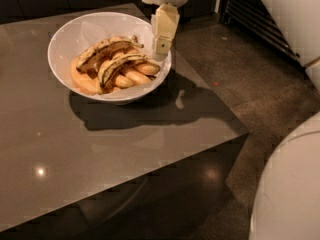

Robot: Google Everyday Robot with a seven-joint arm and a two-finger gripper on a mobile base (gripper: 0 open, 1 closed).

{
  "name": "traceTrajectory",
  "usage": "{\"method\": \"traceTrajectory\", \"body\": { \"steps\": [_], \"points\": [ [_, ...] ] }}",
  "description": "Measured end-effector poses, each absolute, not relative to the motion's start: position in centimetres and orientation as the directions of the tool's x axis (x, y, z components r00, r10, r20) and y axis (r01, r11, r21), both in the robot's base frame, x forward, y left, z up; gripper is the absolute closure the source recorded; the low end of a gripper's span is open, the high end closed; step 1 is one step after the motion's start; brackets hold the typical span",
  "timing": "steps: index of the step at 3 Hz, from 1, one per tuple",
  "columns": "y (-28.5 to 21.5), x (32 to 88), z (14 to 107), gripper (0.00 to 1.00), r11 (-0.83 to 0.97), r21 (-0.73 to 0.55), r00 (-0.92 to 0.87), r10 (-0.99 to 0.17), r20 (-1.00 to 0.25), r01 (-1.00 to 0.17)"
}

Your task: Pick banana from white bowl

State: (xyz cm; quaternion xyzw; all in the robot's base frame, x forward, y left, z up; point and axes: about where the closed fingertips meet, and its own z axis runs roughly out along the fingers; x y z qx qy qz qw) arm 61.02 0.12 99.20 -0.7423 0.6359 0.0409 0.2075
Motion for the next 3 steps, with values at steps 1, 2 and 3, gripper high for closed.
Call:
{"method": "traceTrajectory", "body": {
  "steps": [1,2,3],
  "points": [
    [1.4,61.0,98.7,0.08,-0.09,-0.232,0.169,-0.922,-0.348,-0.969],
    [2.1,61.1,98.2,0.08,-0.07,-0.212,0.146,-0.917,-0.371,-0.975],
    [2.2,61.0,97.5,0.14,-0.038,-0.19,0.111,-0.916,-0.386,-0.981]
  ]
}}
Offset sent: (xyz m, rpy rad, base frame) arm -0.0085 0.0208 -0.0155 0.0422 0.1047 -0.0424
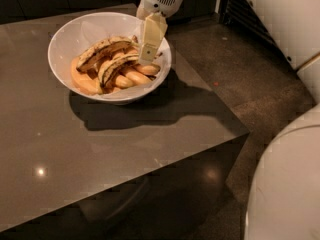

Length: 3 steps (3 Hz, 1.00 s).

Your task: Pick banana from white bowl

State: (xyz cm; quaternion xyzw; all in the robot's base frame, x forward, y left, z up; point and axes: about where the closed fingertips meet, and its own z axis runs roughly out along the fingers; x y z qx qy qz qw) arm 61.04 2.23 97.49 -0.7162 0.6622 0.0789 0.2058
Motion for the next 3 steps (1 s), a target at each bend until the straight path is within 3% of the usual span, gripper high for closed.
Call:
{"method": "traceTrajectory", "body": {
  "steps": [1,2,3],
  "points": [
    [1.9,61.0,96.2,0.27,-0.016,-0.161,0.077,-0.923,-0.378,-0.987],
    [1.4,61.0,95.2,0.21,0.001,-0.144,0.053,-0.928,-0.369,-0.99],
    [1.1,61.3,94.5,0.21,0.008,-0.131,0.039,-0.934,-0.355,-0.991]
  ]
}}
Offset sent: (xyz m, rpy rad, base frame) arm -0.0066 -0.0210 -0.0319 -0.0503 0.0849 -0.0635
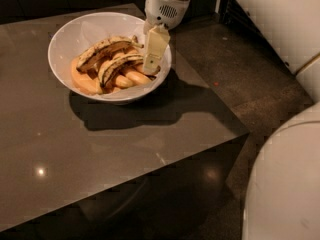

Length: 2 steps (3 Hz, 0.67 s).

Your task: Pick banana from white bowl

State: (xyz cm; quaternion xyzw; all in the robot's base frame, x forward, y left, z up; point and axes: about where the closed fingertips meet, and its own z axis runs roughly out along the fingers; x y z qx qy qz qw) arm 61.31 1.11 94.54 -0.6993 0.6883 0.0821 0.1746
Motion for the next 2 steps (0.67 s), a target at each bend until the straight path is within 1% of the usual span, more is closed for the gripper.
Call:
{"method": "traceTrajectory", "body": {
  "steps": [1,2],
  "points": [
    [1.36,61.66,93.89,0.25,0.004,-0.114,0.035,-0.939,-0.343,-0.993],
    [1.89,61.8,93.58,0.24,-0.002,-0.1,0.036,-0.94,-0.339,-0.995]
  ]
}}
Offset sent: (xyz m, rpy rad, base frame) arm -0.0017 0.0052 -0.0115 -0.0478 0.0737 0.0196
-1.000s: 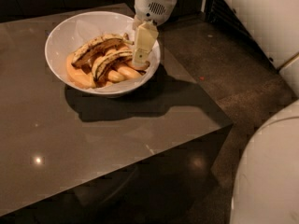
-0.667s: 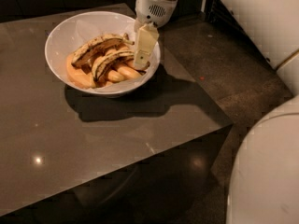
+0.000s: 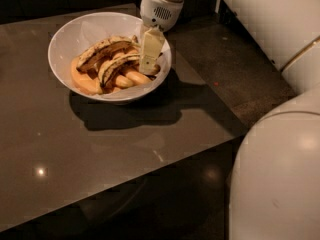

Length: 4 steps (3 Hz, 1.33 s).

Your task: Pick banana from white bowl

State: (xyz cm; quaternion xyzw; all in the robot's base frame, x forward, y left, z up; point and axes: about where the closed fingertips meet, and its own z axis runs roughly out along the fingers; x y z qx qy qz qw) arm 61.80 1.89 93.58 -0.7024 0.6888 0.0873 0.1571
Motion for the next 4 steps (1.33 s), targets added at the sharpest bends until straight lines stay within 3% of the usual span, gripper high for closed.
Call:
{"method": "traceTrajectory", "body": {
  "steps": [1,2,4],
  "points": [
    [2.69,61.46,93.62,0.2,-0.009,-0.081,0.037,-0.938,-0.344,-0.997],
    [3.06,61.34,93.58,0.36,-0.01,-0.071,0.034,-0.937,-0.349,-0.997],
    [3.12,61.74,93.13,0.37,-0.01,-0.062,0.031,-0.936,-0.35,-0.998]
  ]
}}
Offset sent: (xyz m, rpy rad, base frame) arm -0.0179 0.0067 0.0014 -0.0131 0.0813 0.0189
